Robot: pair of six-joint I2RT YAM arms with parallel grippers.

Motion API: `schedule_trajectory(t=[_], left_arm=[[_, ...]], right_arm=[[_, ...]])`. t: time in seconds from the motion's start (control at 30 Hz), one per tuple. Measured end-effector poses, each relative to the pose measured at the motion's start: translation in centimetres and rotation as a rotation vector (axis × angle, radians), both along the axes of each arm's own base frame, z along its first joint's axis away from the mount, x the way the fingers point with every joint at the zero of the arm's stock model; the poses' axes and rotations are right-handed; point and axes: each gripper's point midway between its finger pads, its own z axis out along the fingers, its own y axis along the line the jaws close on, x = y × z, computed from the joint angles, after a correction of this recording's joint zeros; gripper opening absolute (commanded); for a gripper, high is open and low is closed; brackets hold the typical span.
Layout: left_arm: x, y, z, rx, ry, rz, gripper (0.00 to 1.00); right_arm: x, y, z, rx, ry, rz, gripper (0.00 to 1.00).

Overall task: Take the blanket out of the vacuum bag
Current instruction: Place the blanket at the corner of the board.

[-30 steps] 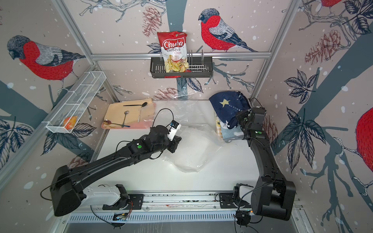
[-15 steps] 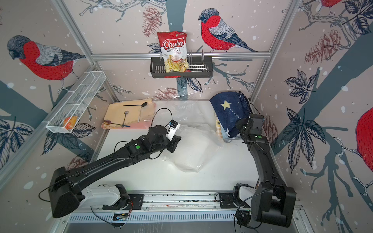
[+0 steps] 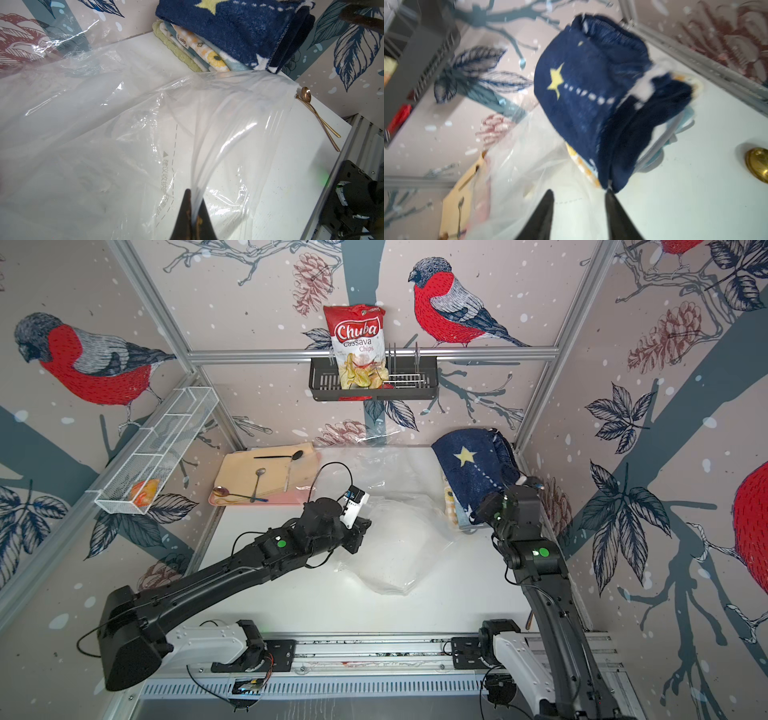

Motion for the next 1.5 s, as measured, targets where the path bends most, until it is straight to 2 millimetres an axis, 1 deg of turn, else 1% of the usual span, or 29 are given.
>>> schedule_trajectory(t=[0.03,0.1,0.17,0.2,0.23,0.27,0.3,0.4,0.47,0.5,0.6,0.63,0.7,0.83,0.93,1.0,1.07,1.17,1.23,1.3,1.4,1.5], left_arm=[[0.1,0.1,0.0,0.004,-0.003,0.008,0.00],[0.3,0.3,0.0,0.009,-0.009,0.020,0.00],[0.4,0.4,-0.1,0.014,-0.013,0.029,0.00],[0.5,0.5,0.0,0.017,-0.017,0.037,0.00],[0.6,0.6,-0.1,0.019,-0.019,0.041,0.00],[0.6,0.7,0.0,0.020,-0.021,0.044,0.00],[0.6,0.7,0.0,0.020,-0.022,0.046,0.00],[0.6,0.8,0.0,0.020,-0.024,0.048,0.00],[0.6,0.8,0.0,0.020,-0.024,0.047,0.00],[0.6,0.8,0.0,0.020,-0.024,0.047,0.00],[0.6,0.7,-0.1,0.020,-0.022,0.044,0.00],[0.5,0.7,-0.1,0.020,-0.021,0.043,0.00],[0.5,0.7,-0.1,0.019,-0.020,0.041,0.00],[0.5,0.7,-0.1,0.018,-0.019,0.039,0.00],[0.5,0.7,-0.1,0.018,-0.019,0.039,0.00],[0.5,0.7,-0.2,0.020,-0.018,0.039,0.00],[0.5,0.7,-0.2,0.021,-0.017,0.039,0.00],[0.5,0.7,-0.3,0.021,-0.017,0.040,0.00],[0.5,0.7,-0.3,0.022,-0.016,0.040,0.00],[0.5,0.7,-0.3,0.023,-0.016,0.040,0.00],[0.5,0.7,-0.5,0.026,-0.013,0.040,0.00],[0.5,0.6,-0.7,0.030,-0.010,0.039,0.00]], right_arm=[[0.6,1.2,-0.5,-0.049,0.042,0.030,0.14],[1.9,2.9,-1.5,-0.143,0.108,0.074,0.14],[3.1,3.7,-3.1,-0.229,0.186,0.092,0.21],[4.0,3.7,-3.9,-0.275,0.219,0.086,0.28],[4.7,3.6,-4.8,-0.321,0.256,0.081,0.41],[5.1,3.4,-5.5,-0.360,0.287,0.076,0.50],[5.6,3.0,-6.2,-0.402,0.320,0.065,0.56],[6.6,2.1,-7.6,-0.508,0.385,0.040,0.68],[6.9,1.4,-8.2,-0.569,0.419,0.029,0.74],[6.9,1.1,-8.4,-0.597,0.435,0.024,0.78],[6.8,0.4,-8.9,-0.668,0.468,0.028,0.96],[6.7,0.2,-9.0,-0.691,0.475,0.030,1.00],[6.5,-0.3,-9.4,-0.734,0.493,0.031,1.00],[6.0,-1.5,-11.1,-0.775,0.543,0.031,1.00],[6.1,-2.9,-12.1,-0.780,0.576,-0.002,0.93],[6.3,-3.5,-12.3,-0.769,0.573,-0.023,0.84],[6.5,-4.0,-12.2,-0.745,0.558,-0.040,0.72],[7.1,-4.6,-11.4,-0.678,0.514,-0.061,0.51],[7.5,-4.9,-10.9,-0.636,0.490,-0.063,0.29],[7.8,-5.0,-10.6,-0.607,0.472,-0.057,0.16],[8.1,-4.7,-10.0,-0.576,0.441,-0.037,0.00],[8.3,-4.3,-9.0,-0.539,0.396,-0.017,0.00]])
